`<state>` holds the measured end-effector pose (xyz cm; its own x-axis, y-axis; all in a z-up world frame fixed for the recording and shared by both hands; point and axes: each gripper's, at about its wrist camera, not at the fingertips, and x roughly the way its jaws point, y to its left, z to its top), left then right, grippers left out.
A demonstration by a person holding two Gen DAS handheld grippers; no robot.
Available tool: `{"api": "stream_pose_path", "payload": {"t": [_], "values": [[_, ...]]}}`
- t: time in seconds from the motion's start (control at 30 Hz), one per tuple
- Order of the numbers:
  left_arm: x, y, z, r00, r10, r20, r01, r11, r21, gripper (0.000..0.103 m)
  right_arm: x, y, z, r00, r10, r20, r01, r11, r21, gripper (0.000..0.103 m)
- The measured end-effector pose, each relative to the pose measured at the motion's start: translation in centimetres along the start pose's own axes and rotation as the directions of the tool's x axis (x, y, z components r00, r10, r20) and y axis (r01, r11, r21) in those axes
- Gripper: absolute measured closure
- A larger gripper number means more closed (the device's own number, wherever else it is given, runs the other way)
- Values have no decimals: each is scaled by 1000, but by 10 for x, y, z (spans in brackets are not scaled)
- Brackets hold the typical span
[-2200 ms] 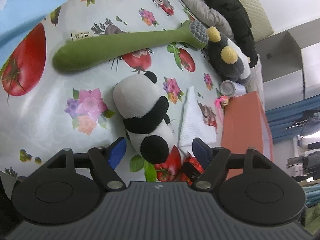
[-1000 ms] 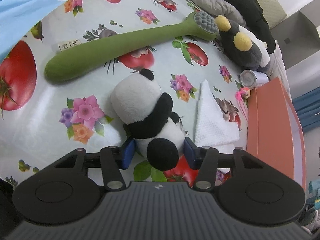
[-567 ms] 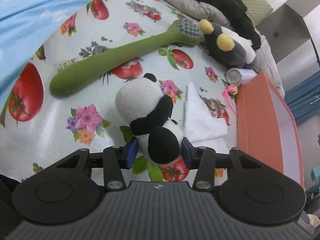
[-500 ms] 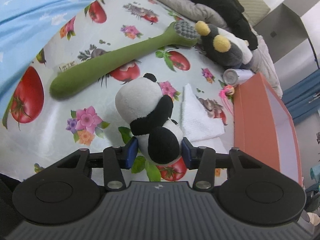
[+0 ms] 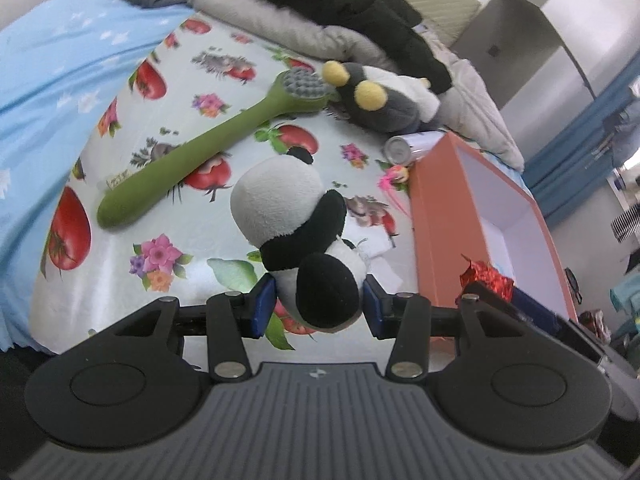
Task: Organize soft objects
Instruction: 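Carry the panda with the left gripper while the right carries the red packet over the box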
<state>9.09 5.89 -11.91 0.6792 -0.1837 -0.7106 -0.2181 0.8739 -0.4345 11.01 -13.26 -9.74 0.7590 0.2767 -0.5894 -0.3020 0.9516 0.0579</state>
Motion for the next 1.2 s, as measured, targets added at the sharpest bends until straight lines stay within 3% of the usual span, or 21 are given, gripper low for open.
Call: {"api": "stream_pose_path", "payload": {"t": [0.47, 0.87, 1.2], "values": [[-24, -62, -3, 993, -121, 0, 120, 981, 152, 52, -45, -30, 8, 997, -51, 56, 48, 998, 47, 48], [-5, -127, -10, 967, -244, -77, 255, 934, 250, 52, -80, -82, 4, 981, -181, 77, 172, 979, 111, 48], [24, -171, -6, 949, -286, -128, 313, 896, 316, 52, -78, -117, -4, 968, -243, 68, 227, 957, 178, 48]]}}
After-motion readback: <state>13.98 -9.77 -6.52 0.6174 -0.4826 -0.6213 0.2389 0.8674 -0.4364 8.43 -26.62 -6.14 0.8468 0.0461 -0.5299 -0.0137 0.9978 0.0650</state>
